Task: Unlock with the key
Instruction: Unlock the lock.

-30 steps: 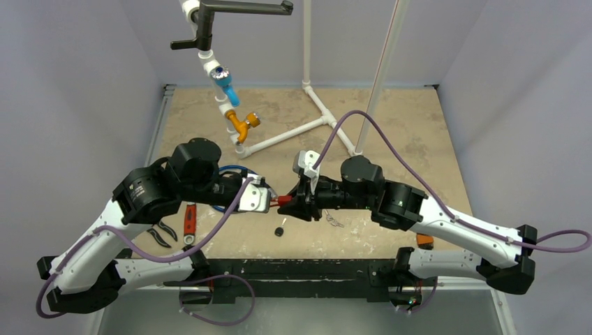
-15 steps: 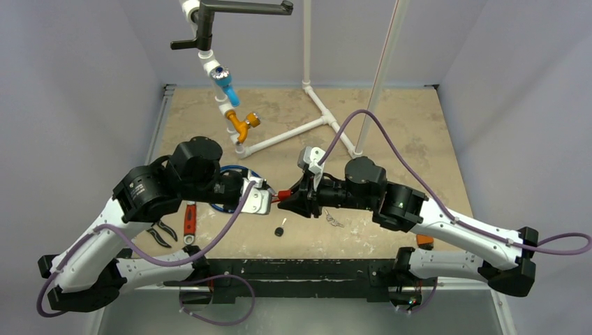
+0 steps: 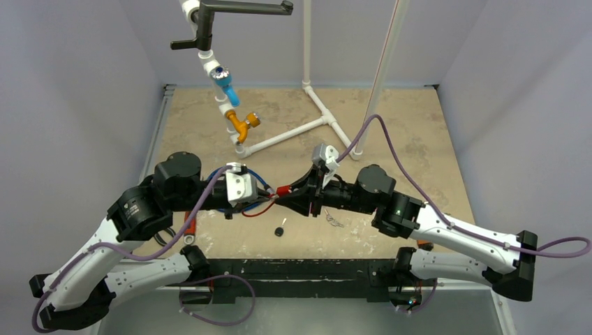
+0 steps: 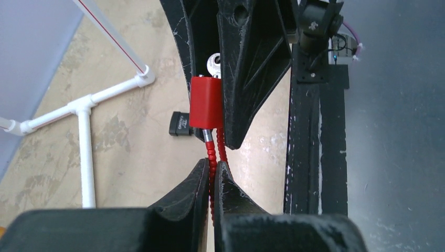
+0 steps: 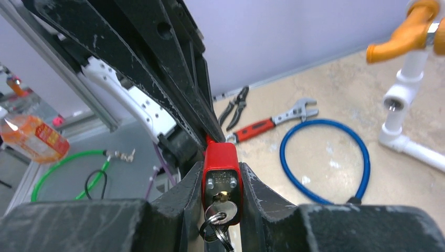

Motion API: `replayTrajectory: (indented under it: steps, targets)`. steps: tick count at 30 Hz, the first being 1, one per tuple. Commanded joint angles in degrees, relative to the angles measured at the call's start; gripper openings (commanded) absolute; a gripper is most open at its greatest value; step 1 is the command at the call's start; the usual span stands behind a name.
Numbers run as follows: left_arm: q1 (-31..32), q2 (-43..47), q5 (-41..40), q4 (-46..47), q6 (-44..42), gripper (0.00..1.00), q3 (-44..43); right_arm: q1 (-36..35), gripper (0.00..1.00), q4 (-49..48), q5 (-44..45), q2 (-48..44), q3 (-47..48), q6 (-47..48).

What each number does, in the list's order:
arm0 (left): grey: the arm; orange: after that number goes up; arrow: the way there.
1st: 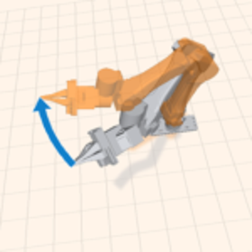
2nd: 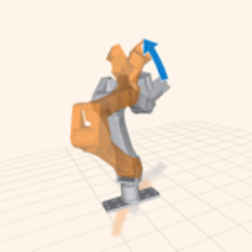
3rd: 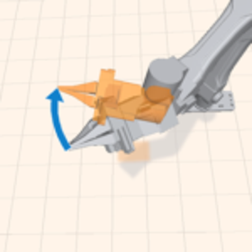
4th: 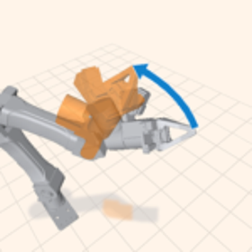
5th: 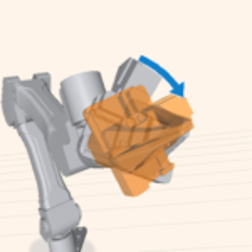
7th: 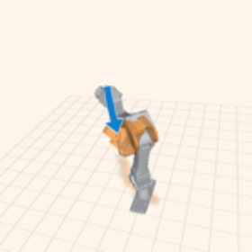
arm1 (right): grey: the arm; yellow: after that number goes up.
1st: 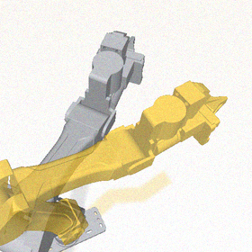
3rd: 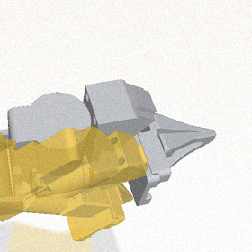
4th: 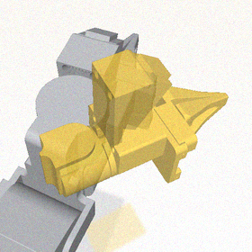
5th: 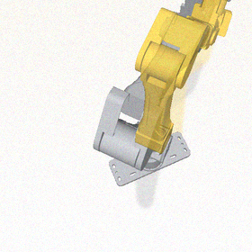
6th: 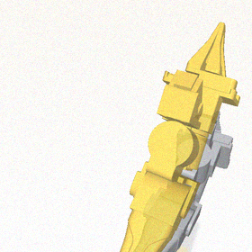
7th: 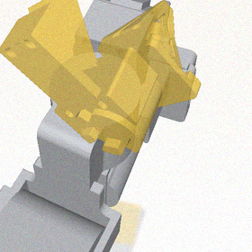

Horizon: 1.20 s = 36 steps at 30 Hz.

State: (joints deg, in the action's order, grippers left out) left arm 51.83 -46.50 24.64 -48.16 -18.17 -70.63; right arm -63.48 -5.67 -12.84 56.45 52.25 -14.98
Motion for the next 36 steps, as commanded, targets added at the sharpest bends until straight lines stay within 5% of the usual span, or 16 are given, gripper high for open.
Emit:
replayTrajectory:
  steps: [1, 8, 14, 17, 20, 22, 27, 32, 36]
  targets:
    - [0.64, 0.52, 6.16, -5.30, 6.31, 0.00, 1.13, 1.87, 0.00, -20.88, 10.39, -3.52, 2.14, -1.11]
    - [0.71, 0.18, 9.39, -11.46, -4.88, 0.00, 0.45, 1.87, 0.00, -23.00, 13.44, -5.53, 0.14, -1.54]
    - [0.64, -2.72, 0.45, -20.65, -21.43, 0.00, -10.31, 1.87, 0.00, -13.59, 8.85, -4.81, 1.88, -0.67]
    - [0.64, -5.69, -5.74, -23.10, -21.02, 0.03, -15.57, 1.87, 0.00, -8.36, 7.42, -4.86, 3.24, 0.14]
    - [0.64, -5.35, -6.57, -19.53, -14.67, 0.67, -16.22, 1.86, 0.00, -8.85, 8.05, -5.47, 3.12, -0.48]
    - [0.64, -2.56, -4.77, -14.86, -11.63, 0.95, -13.17, 1.87, 0.00, -10.41, 9.53, -5.80, 2.85, -0.79]
    - [1.05, -1.87, -5.91, -10.43, -10.02, 1.00, -12.51, 1.85, 0.00, -15.04, 11.91, -4.69, 2.38, -3.48]
    - [8.87, 3.99, -23.45, 10.72, -27.56, 1.00, -6.49, 1.86, 0.00, -17.39, 12.66, -2.12, 3.15, -6.26]
    - [13.39, 6.39, -27.02, 13.86, -37.98, 1.00, -1.83, 1.87, 0.00, -17.04, 12.41, 0.08, 5.66, -8.47]
